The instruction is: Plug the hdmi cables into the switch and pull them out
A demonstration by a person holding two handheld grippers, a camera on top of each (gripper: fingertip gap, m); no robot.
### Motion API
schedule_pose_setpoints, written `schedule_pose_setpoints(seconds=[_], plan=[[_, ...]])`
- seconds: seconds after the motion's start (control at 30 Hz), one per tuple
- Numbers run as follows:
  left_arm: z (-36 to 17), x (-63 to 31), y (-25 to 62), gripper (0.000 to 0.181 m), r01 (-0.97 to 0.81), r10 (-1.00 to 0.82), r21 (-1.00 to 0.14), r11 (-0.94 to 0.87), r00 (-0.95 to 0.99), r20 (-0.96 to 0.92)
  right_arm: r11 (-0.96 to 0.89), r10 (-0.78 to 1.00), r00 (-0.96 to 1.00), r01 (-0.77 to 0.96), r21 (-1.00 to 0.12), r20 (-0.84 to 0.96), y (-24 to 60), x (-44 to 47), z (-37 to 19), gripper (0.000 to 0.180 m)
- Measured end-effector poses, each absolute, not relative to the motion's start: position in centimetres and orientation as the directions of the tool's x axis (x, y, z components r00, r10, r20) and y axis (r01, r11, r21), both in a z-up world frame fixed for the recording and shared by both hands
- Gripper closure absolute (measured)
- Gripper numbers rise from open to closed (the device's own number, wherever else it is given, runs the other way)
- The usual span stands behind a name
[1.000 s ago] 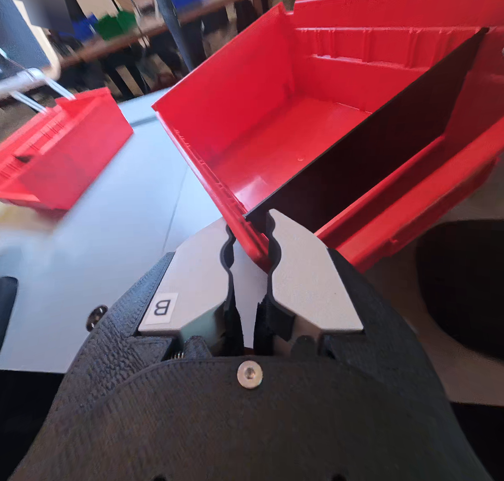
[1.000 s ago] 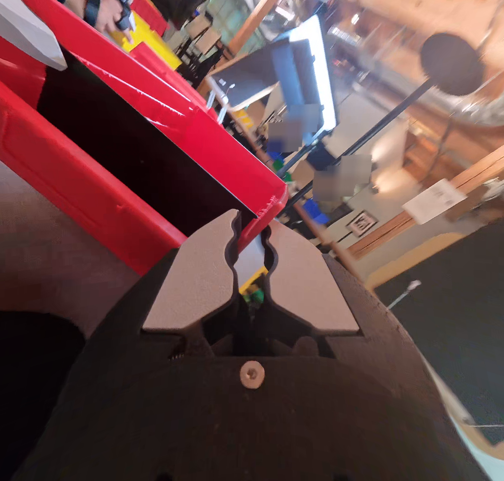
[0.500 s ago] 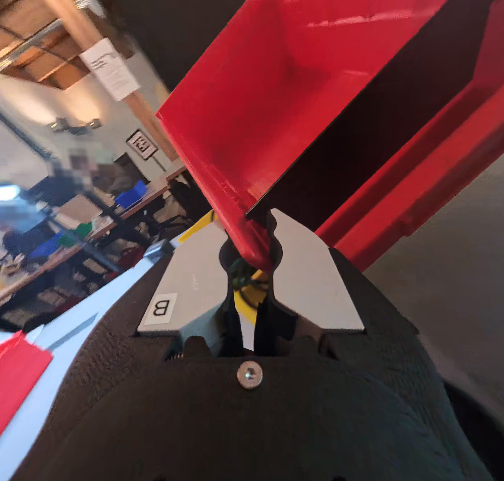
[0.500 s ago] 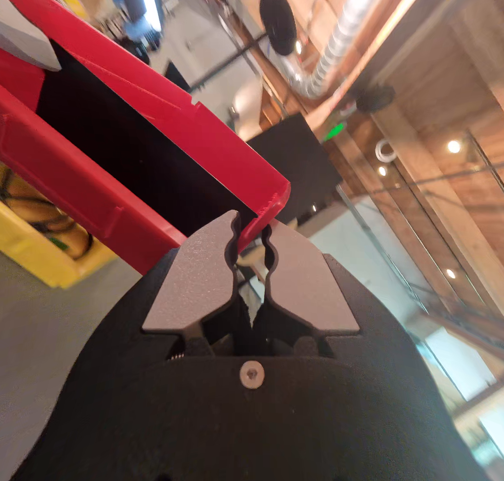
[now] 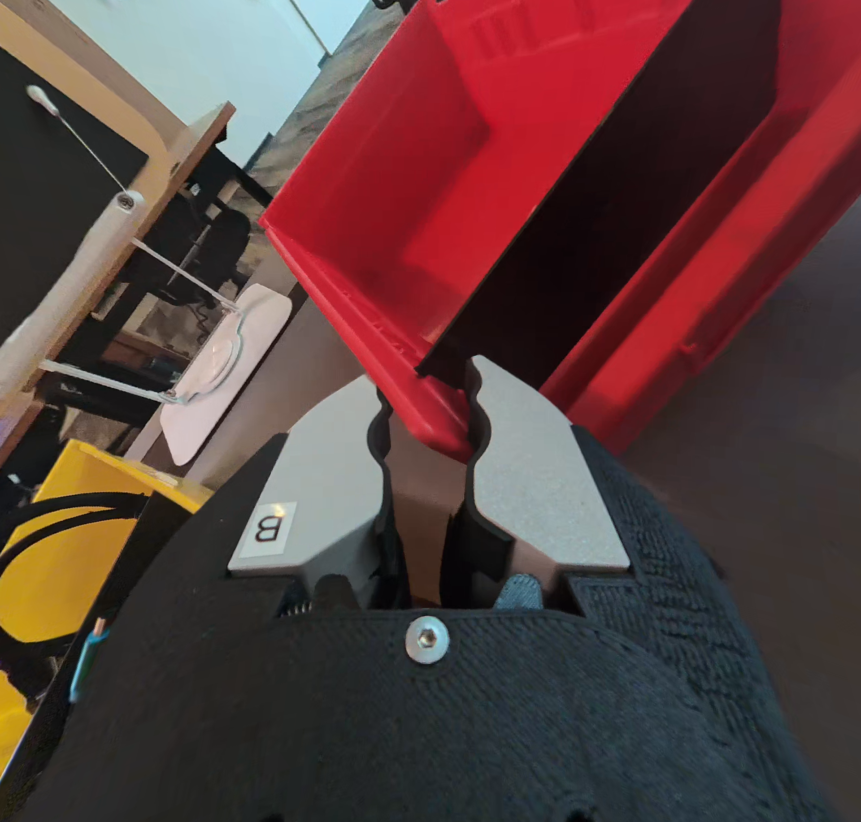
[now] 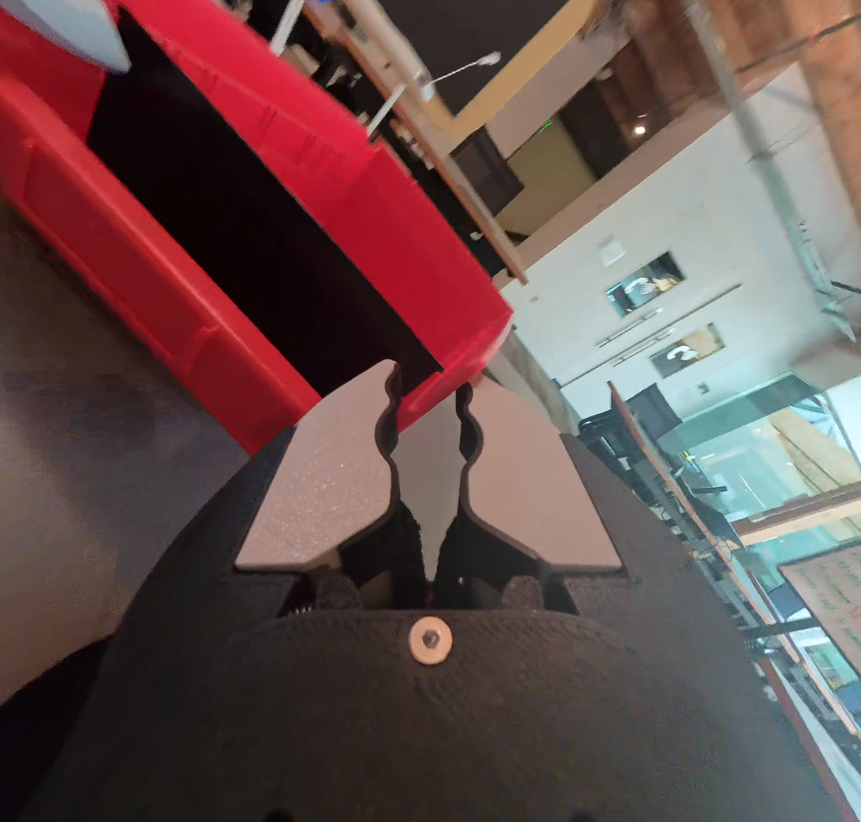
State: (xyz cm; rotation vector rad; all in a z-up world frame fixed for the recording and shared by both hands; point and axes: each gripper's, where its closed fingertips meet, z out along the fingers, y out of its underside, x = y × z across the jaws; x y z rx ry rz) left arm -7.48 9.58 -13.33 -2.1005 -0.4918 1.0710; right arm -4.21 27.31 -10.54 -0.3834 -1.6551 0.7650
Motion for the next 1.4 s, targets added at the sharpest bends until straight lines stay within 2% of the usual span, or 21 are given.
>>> schedule_pose_setpoints(seconds=[0.07, 0.1, 0.13, 0.17, 0.27, 0.33, 0.43, 0.53, 0.63, 0.67, 0.73, 0.77, 0.8, 0.93, 1.1, 1.4], plan=[[-14.5, -7.6, 9.1, 0.147, 0.045, 0.591, -0.711, -0.702, 0.593, -0.547, 0.769, 0.575, -0.327, -0.097, -0.632, 0.75, 27.1, -4.7, -12.7, 0.149], [-14.7, -7.1, 9.3, 0.132, 0.02, 0.561, -0.71, -0.704, 0.629, -0.538, 0.777, 0.566, -0.388, -0.046, -0.628, 0.728, 27.2, -4.9, -13.7, 0.145], [-14.6, -6.3, 9.3, 0.125, 0.003, 0.54, -0.706, -0.708, 0.646, -0.539, 0.768, 0.57, -0.425, -0.029, -0.64, 0.703, 27.3, -5.0, -14.0, 0.145], [-14.4, -5.6, 9.0, 0.118, -0.018, 0.523, -0.697, -0.717, 0.647, -0.555, 0.752, 0.575, -0.446, -0.043, -0.658, 0.686, 27.4, -4.9, -13.7, 0.146], [-13.5, -2.9, 7.0, 0.103, -0.079, 0.474, -0.667, -0.741, 0.641, -0.603, 0.679, 0.601, -0.49, -0.104, -0.727, 0.631, 27.3, -3.9, -11.8, 0.129], [-13.4, -1.6, 4.5, 0.102, -0.079, 0.485, -0.662, -0.745, 0.617, -0.619, 0.655, 0.587, -0.496, -0.173, -0.735, 0.64, 26.5, -2.8, -10.1, 0.125], [-13.7, -1.6, -0.8, 0.103, 0.002, 0.529, -0.627, -0.779, 0.539, -0.655, 0.675, 0.478, -0.555, -0.266, -0.689, 0.681, 23.3, -0.7, -9.5, 0.125], [-14.9, -2.4, -5.7, 0.103, 0.077, 0.459, -0.485, -0.871, 0.477, -0.749, 0.76, 0.285, -0.683, -0.267, -0.593, 0.673, 19.0, 0.9, -13.2, 0.114], [-16.5, -3.3, -9.6, 0.105, 0.129, 0.332, -0.308, -0.943, 0.444, -0.832, 0.855, 0.146, -0.662, -0.29, -0.431, 0.735, 16.9, 0.2, -16.3, 0.126], [-16.9, -3.6, -10.5, 0.109, 0.145, 0.309, -0.273, -0.951, 0.435, -0.846, 0.88, 0.11, -0.648, -0.289, -0.376, 0.754, 16.6, -0.4, -17.1, 0.13], [-18.1, -4.1, -12.3, 0.132, 0.184, 0.251, -0.187, -0.965, 0.447, -0.858, 0.919, 0.054, -0.623, -0.274, -0.282, 0.78, 16.4, -1.5, -18.1, 0.139], [-18.9, -3.9, -12.6, 0.143, 0.187, 0.25, -0.18, -0.966, 0.49, -0.835, 0.937, 0.037, -0.598, -0.259, -0.237, 0.8, 16.6, -2.1, -18.2, 0.143], [-19.1, -3.9, -12.8, 0.147, 0.2, 0.283, -0.209, -0.957, 0.498, -0.82, 0.949, 0.015, -0.585, -0.247, -0.195, 0.811, 16.9, -2.6, -18.3, 0.147], [-19.1, -3.9, -15.1, 0.148, 0.25, 0.358, -0.263, -0.932, 0.513, -0.78, 0.974, 0.016, -0.588, -0.172, -0.145, 0.808, 18.5, -3.5, -18.4, 0.147], [-19.1, -2.9, -20.2, 0.145, 0.318, 0.423, -0.298, -0.9, 0.472, -0.773, 0.986, 0.081, -0.559, -0.078, -0.149, 0.825, 22.5, -5.0, -18.4, 0.146], [-19.0, 2.4, -28.9, 0.144, 0.418, 0.442, -0.256, -0.872, 0.443, -0.78, 0.99, 0.143, -0.523, 0.071, -0.124, 0.84, 29.8, -5.7, -18.3, 0.145]])
